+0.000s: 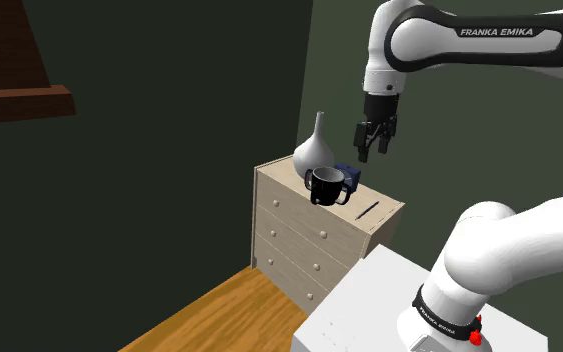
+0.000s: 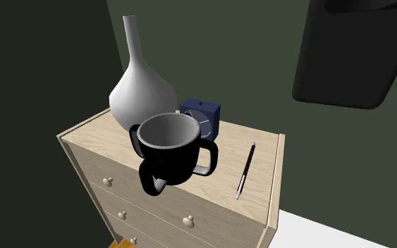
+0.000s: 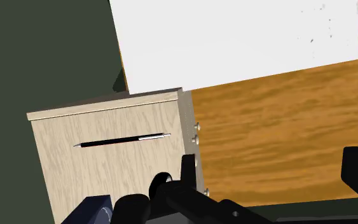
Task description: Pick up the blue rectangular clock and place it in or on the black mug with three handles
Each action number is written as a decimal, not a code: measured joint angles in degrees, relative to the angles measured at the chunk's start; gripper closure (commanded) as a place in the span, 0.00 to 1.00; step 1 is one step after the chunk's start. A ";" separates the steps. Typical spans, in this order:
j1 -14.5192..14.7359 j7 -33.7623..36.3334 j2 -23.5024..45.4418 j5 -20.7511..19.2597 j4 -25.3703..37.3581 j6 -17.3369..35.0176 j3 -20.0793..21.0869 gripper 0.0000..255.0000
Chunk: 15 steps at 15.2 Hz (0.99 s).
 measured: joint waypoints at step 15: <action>-3.66 -9.74 19.89 -4.89 3.02 18.14 -12.12 0.00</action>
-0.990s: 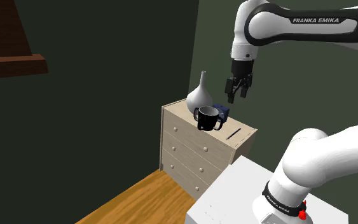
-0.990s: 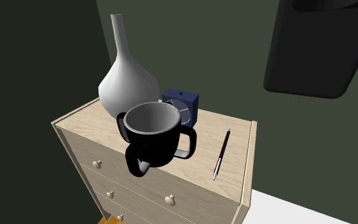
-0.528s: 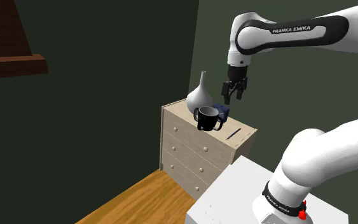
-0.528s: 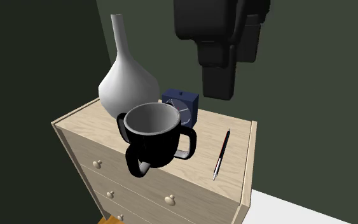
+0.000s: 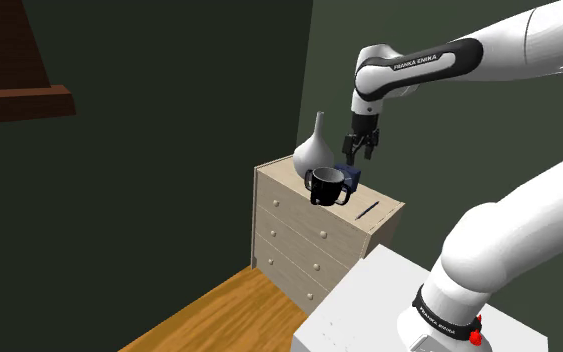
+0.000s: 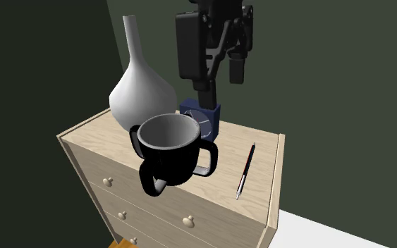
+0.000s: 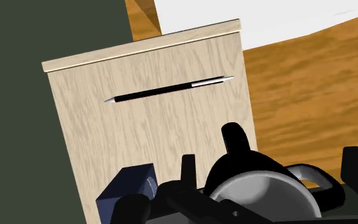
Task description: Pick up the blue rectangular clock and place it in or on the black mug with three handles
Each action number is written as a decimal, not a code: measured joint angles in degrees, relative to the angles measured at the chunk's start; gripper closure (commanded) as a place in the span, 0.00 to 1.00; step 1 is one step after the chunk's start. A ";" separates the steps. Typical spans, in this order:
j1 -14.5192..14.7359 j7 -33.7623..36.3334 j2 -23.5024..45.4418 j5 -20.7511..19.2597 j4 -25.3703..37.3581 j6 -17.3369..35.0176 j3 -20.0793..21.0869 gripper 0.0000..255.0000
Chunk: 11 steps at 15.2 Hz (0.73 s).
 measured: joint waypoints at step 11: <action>-2.22 -11.23 23.38 5.48 12.54 11.03 -8.52 0.00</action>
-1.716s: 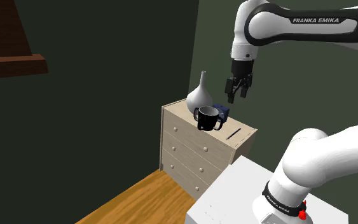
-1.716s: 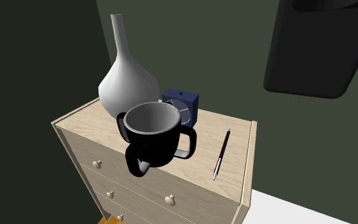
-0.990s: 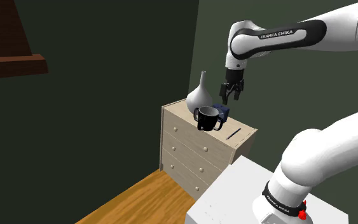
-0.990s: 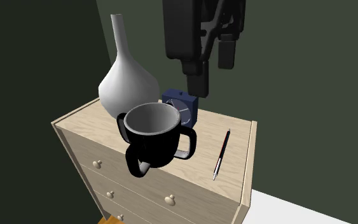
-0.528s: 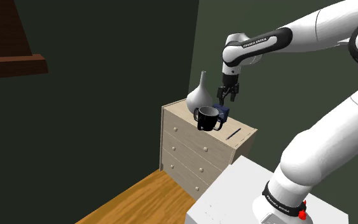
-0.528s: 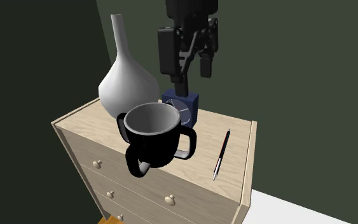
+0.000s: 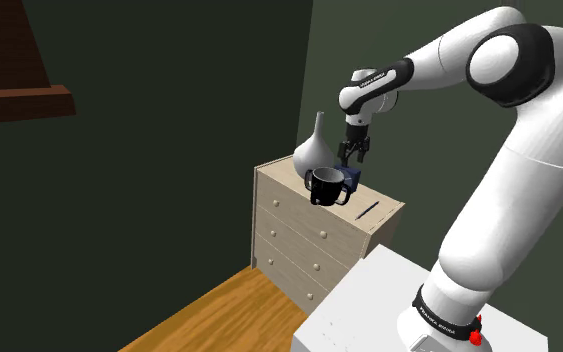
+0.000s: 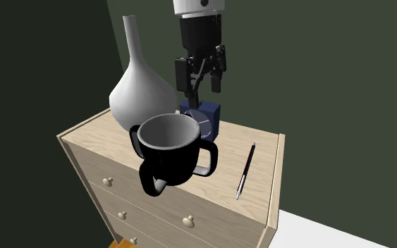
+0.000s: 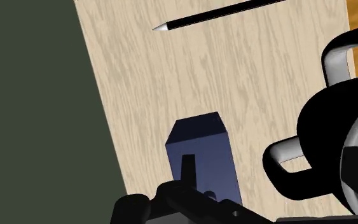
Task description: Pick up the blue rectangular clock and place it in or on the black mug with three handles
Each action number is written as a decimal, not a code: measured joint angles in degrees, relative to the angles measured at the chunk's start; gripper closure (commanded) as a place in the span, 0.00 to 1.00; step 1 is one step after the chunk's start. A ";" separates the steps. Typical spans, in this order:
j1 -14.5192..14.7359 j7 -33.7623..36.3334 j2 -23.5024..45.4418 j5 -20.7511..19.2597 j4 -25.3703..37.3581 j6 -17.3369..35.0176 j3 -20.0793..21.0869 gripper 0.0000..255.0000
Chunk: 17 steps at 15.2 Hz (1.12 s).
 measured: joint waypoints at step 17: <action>-2.61 -5.79 11.77 5.65 4.16 7.76 -1.73 0.00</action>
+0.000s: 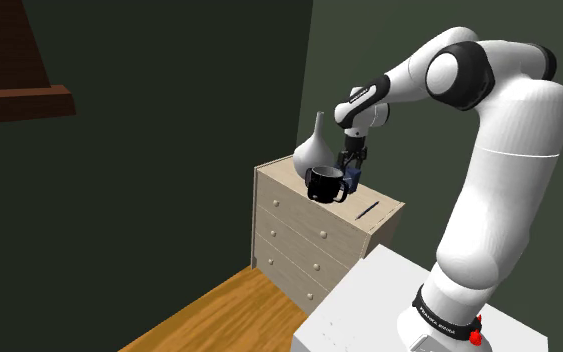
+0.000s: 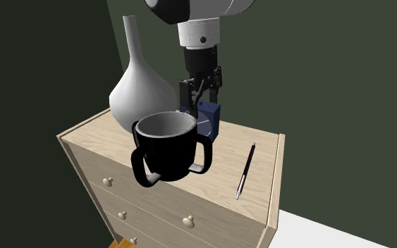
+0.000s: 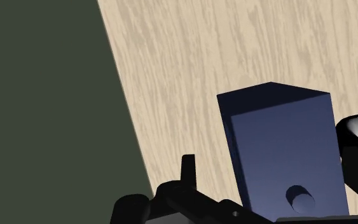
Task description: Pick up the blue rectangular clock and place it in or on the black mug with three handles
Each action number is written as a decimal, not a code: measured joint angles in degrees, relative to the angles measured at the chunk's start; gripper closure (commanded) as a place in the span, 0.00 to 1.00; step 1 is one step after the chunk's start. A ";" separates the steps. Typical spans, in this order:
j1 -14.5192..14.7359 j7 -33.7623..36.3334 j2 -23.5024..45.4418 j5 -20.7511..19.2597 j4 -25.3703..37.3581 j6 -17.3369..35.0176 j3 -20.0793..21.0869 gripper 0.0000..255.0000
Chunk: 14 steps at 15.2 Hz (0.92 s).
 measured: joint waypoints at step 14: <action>0.34 0.14 -0.31 -0.19 -0.01 -1.00 0.17 1.00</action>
